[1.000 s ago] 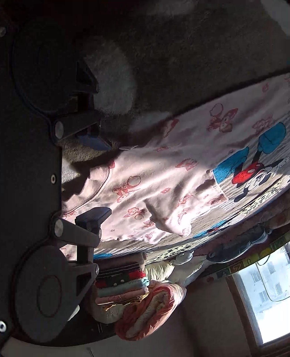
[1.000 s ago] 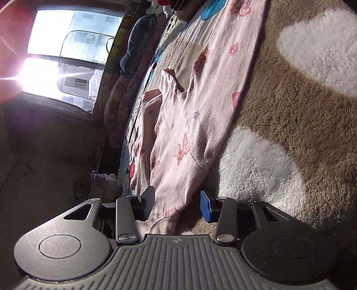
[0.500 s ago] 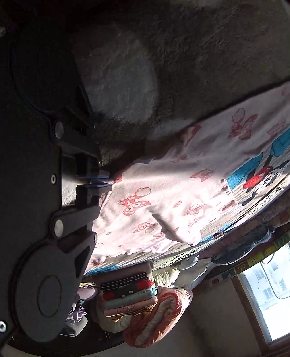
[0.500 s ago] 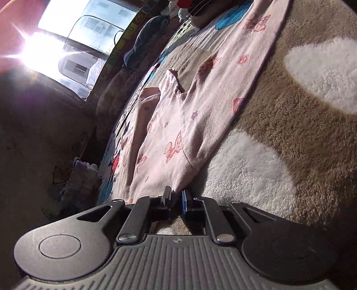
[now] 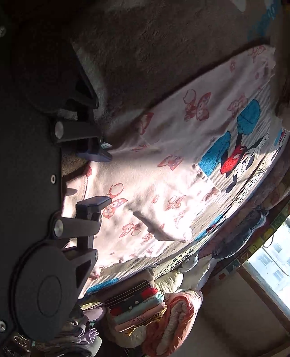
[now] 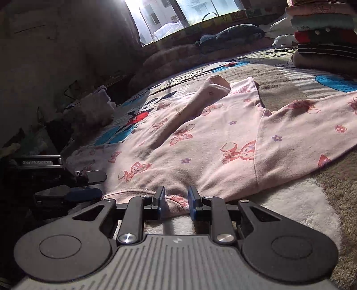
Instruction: Fold clothes
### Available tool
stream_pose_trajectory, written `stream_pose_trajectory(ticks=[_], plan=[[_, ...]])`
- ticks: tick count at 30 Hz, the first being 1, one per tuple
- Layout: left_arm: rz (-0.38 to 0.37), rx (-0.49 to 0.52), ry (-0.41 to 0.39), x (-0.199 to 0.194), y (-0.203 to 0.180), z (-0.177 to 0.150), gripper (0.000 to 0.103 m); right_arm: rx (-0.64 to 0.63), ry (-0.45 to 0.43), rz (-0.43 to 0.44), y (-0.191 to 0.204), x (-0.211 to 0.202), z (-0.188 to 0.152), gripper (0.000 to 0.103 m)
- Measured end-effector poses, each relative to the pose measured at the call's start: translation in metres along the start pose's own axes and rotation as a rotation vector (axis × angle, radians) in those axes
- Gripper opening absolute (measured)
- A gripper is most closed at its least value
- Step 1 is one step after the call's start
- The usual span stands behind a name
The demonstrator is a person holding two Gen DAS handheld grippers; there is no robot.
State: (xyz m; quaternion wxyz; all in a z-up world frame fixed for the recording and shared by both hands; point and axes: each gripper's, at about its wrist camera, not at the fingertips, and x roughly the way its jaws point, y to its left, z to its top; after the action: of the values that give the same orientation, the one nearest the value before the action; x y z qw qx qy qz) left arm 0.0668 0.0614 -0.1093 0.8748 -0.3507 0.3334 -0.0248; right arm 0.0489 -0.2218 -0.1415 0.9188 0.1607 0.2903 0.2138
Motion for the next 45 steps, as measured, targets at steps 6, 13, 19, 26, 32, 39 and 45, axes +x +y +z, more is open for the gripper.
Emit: stream_pose_trajectory(ticks=[6,13,19,26,32,39,45], plan=[[-0.056,-0.203,-0.087,-0.025,0.037,0.045,0.041,-0.074,-0.074,0.001,0.014,-0.012,0.001,0.036],[0.038,-0.273,-0.026,0.010,0.056,0.042,0.012,-0.096,0.001,0.024,0.014,0.006,-0.004,0.038],[0.002,-0.305,-0.127,-0.015,0.061,0.077,0.047,-0.076,0.001,0.025,0.011,0.001,-0.006,0.038],[-0.194,-0.350,0.023,0.045,0.068,0.098,0.057,-0.073,0.006,0.032,0.013,0.000,-0.006,0.045],[-0.156,-0.434,-0.173,0.026,0.124,0.155,0.058,-0.052,0.019,0.040,0.008,-0.003,-0.007,0.045],[0.025,-0.543,-0.395,-0.020,0.198,0.211,0.058,-0.028,0.046,0.044,0.009,-0.005,-0.003,0.047],[0.024,-0.384,-0.344,-0.044,0.180,0.210,0.058,-0.034,-0.022,0.058,0.012,-0.014,0.009,0.048]])
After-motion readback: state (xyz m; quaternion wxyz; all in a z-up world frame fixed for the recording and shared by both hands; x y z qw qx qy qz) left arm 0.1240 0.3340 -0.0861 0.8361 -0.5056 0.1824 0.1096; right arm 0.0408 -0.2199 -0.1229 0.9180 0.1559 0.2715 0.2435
